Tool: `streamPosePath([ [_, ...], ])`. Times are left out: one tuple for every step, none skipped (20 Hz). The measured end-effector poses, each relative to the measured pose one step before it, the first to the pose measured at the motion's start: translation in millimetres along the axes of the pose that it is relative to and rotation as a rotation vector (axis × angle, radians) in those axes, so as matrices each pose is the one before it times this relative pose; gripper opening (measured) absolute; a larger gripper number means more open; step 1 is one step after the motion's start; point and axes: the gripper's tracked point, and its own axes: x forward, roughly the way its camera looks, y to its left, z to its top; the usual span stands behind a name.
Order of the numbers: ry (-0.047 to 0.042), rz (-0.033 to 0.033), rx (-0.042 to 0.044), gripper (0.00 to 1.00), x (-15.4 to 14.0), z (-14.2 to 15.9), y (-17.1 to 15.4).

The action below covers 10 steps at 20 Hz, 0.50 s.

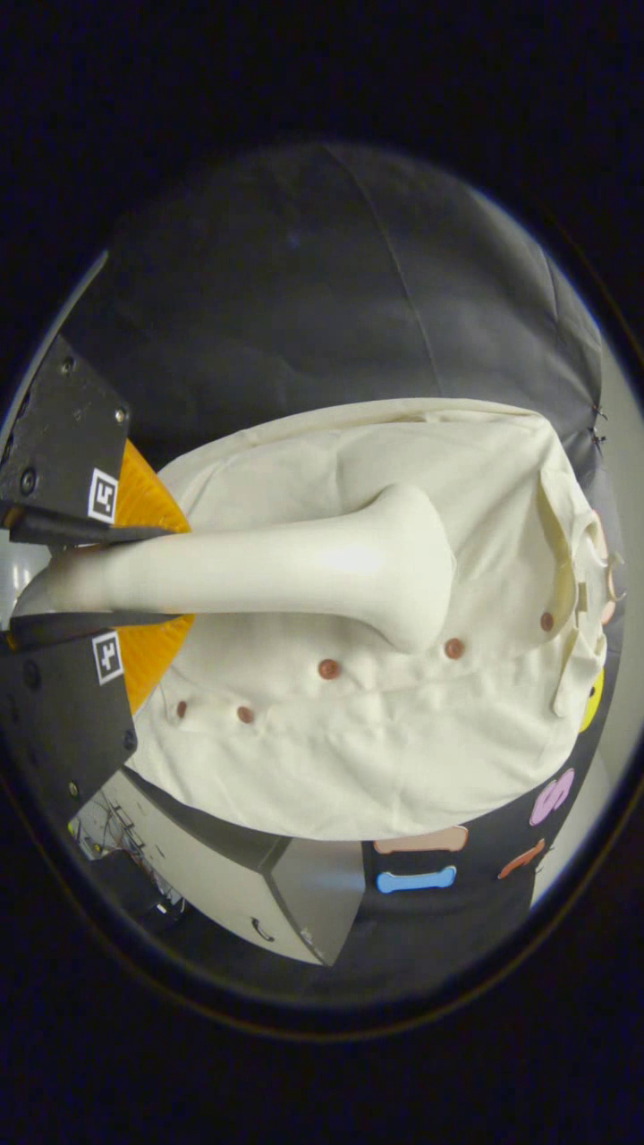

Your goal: Iron the clothes twice with a garment steamer, once on the left side and once on the right side.

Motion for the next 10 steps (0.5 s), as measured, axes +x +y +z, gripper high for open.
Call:
streamPosePath([
  [0.02763,0.00200,-0.00406,0.30,3.10,-13.60,0.49],
  [0.02651,0.00206,-0.00223,0.30,3.35,-14.16,0.90],
  [0.02727,0.00361,0.00130,0.30,2.78,-12.74,0.91],
  [0.02478,0.00794,0.00485,0.30,4.16,-12.51,1.18],
  [0.02732,0.00757,0.00921,0.30,4.11,-11.47,1.76],
  [0.01996,0.00426,0.00370,0.30,4.10,-8.85,0.90],
  [0.01901,0.00321,-0.00155,0.30,4.21,-8.21,0.67],
  [0.02249,0.00229,-0.00155,0.30,1.58,-9.41,0.67],
  [0.01727,0.00600,-0.00119,0.30,2.39,-7.87,1.07],
  [0.01880,0.00718,-0.00407,0.29,2.03,-9.11,0.86],
])
